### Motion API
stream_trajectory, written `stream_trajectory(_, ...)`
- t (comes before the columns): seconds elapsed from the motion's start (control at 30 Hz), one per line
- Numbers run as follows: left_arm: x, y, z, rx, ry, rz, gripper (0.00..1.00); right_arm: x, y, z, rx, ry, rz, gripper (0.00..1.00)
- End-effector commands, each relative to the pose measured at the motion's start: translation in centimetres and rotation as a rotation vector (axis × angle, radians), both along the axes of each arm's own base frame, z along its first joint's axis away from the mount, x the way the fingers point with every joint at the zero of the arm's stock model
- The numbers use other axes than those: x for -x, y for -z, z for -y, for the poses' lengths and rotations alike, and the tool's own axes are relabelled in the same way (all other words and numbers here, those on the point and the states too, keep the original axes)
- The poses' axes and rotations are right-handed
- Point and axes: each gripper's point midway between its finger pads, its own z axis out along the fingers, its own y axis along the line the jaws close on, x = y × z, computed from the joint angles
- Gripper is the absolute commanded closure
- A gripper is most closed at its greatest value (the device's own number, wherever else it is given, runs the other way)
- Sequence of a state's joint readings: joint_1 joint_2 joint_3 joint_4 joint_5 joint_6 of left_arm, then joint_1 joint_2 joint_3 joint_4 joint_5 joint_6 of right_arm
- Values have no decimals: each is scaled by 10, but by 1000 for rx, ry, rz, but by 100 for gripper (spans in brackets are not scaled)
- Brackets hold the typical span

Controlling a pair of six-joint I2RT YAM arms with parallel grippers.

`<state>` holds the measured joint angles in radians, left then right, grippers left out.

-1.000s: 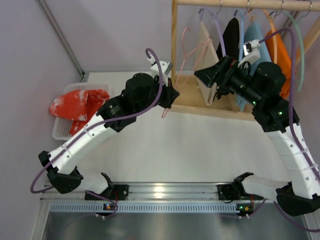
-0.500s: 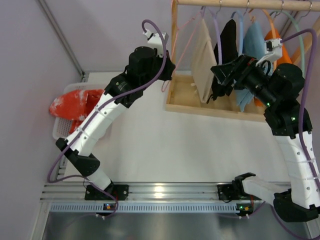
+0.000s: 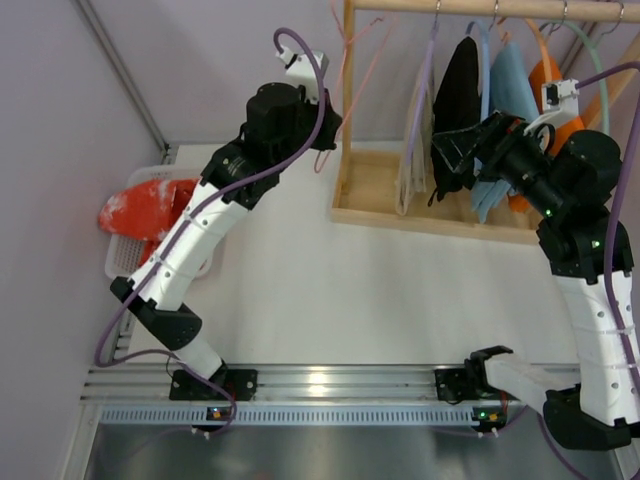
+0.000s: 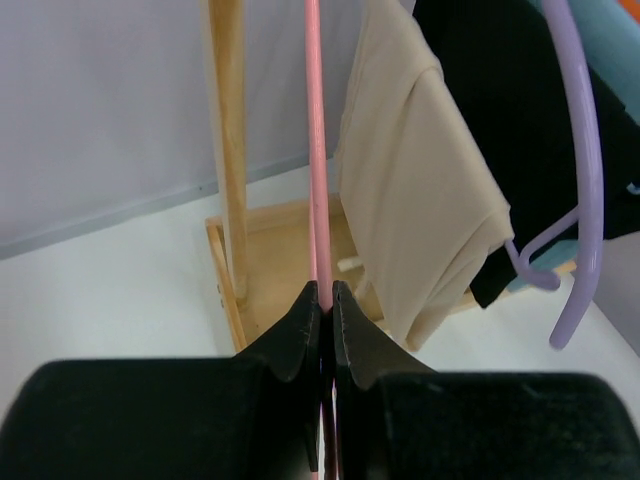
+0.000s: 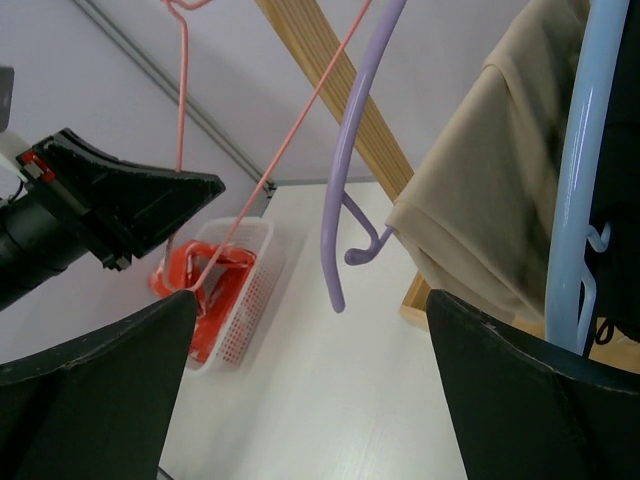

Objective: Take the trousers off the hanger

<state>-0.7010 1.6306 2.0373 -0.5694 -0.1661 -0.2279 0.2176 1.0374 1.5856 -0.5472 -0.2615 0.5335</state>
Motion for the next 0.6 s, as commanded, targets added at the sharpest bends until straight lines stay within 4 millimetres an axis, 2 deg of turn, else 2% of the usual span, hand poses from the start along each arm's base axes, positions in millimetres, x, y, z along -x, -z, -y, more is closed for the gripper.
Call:
stream_trajectory(0.0, -14, -28, 8, 17, 0, 92, 100, 1, -7, 2, 5, -4, 20, 1)
stream_trajectory(0.03, -17, -35, 9, 22, -6, 108, 100, 0, -5, 2, 7, -4, 14, 1)
stream_trajectory(0.1, -28, -27, 17, 8, -9, 102, 100, 0, -6, 4, 11, 4, 18, 0)
stream_trajectory(0.17, -35, -30, 21, 10, -18, 115, 100, 0, -4, 5, 14, 5, 13, 1)
stream_trajectory(0.2, -43, -23, 26, -1, -21, 108, 100, 0, -3, 6, 15, 7, 13, 1)
stream_trajectory(0.27, -52, -23, 26, -15, -46, 121, 100, 0, -2, 6, 16, 8, 10, 1)
stream_trajectory(0.43, -71, 2, 33, -63, -79, 96, 100, 1, -1, 10, 28, 17, 10, 1)
stream_trajectory(0.57, -78, 14, 33, -65, -97, 71, 100, 1, 3, 11, 32, 17, 1, 1)
